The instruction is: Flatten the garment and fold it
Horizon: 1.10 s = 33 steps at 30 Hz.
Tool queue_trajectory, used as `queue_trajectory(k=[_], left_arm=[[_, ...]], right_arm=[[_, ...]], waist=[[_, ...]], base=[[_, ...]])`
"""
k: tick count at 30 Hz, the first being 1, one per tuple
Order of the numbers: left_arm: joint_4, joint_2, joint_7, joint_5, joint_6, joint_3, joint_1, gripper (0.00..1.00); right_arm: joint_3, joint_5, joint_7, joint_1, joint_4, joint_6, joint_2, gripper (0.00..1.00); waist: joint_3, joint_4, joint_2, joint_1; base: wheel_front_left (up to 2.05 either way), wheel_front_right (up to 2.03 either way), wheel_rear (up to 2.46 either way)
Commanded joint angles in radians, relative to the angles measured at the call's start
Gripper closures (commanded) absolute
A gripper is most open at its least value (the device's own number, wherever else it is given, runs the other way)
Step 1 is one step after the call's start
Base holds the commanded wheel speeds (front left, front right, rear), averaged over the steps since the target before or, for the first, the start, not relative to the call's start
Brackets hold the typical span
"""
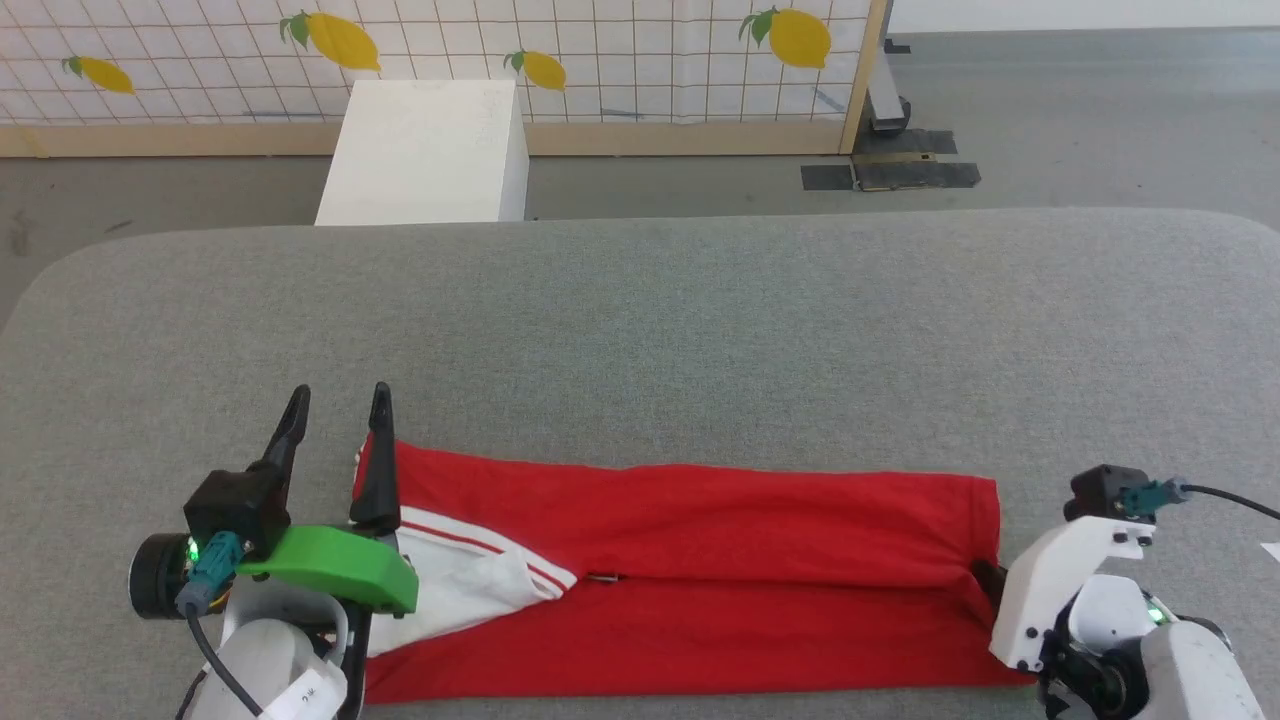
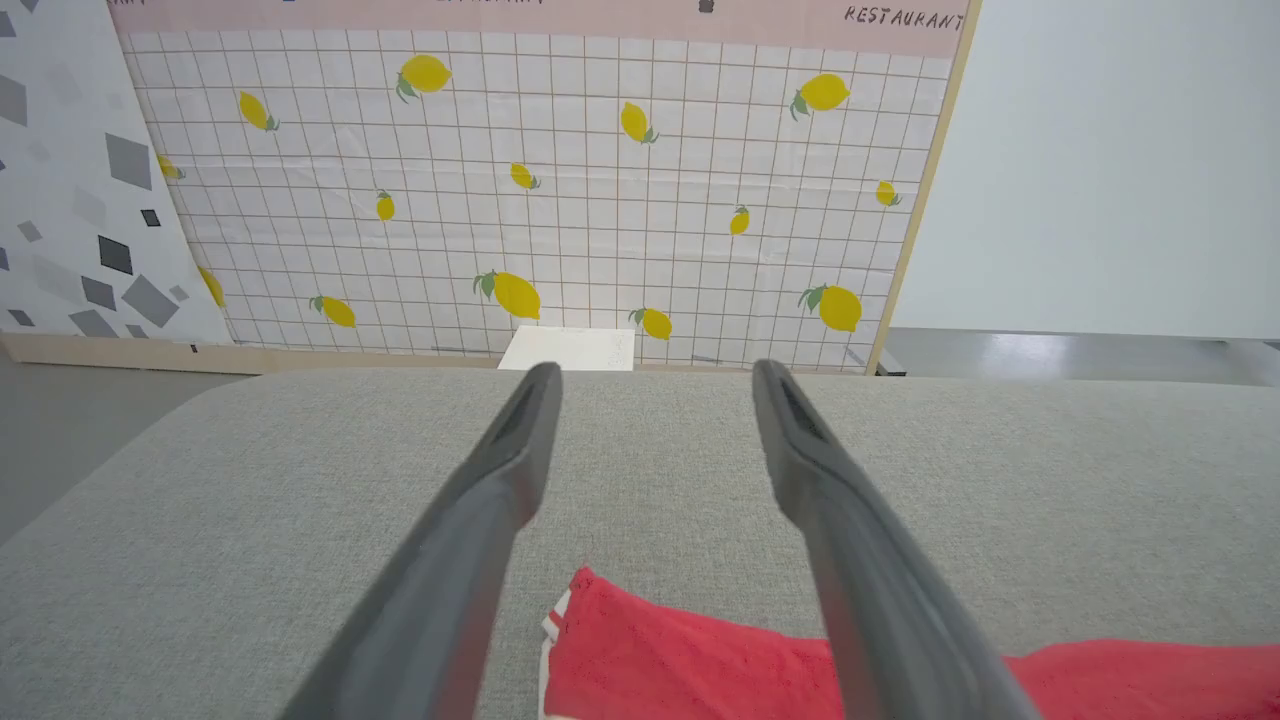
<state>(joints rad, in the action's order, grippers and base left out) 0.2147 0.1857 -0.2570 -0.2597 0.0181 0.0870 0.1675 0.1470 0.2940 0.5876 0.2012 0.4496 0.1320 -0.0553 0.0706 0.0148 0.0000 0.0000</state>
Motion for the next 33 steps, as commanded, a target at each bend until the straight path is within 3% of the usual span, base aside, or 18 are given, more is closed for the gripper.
queue_trajectory(k=[1,11,17,22,28,33], left_arm=[[0.002,-0.007,-0.005,0.018,0.008,-0.007,0.002,0.00],[-0.002,-0.034,-0.005,0.044,0.027,-0.042,-0.008,0.00],[0.003,-0.046,-0.005,0.056,0.040,-0.053,-0.011,0.00],[0.012,-0.054,-0.005,0.064,0.050,-0.059,-0.011,0.00],[0.020,-0.059,-0.005,0.074,0.061,-0.065,-0.013,0.00],[0.022,-0.065,-0.005,0.079,0.067,-0.066,-0.007,0.00]], right_arm=[[0.019,-0.026,-0.007,-0.033,-0.005,-0.001,0.005,1.00],[0.315,-0.305,-0.056,-0.070,-0.170,-0.001,0.005,1.00],[0.377,-0.367,-0.079,-0.064,-0.223,-0.001,0.005,1.00],[0.260,-0.290,-0.029,-0.098,-0.338,-0.001,0.005,1.00],[-0.008,-0.162,0.110,-0.175,-0.684,-0.001,0.005,1.00],[-0.228,-0.158,0.163,-0.156,-0.813,-0.001,0.005,1.00]], waist=[[0.000,0.000,0.0000,0.0000],[0.012,-0.001,0.0000,0.0000],[0.012,-0.001,0.0000,0.0000],[0.006,0.002,0.0000,0.0000],[-0.003,0.008,0.0000,0.0000],[0.005,0.016,0.0000,0.0000]], base=[[0.00,0.00,0.00],[0.00,0.00,0.00],[0.00,0.00,0.00],[0.00,0.00,0.00],[0.00,0.00,0.00],[0.00,0.00,0.00]])
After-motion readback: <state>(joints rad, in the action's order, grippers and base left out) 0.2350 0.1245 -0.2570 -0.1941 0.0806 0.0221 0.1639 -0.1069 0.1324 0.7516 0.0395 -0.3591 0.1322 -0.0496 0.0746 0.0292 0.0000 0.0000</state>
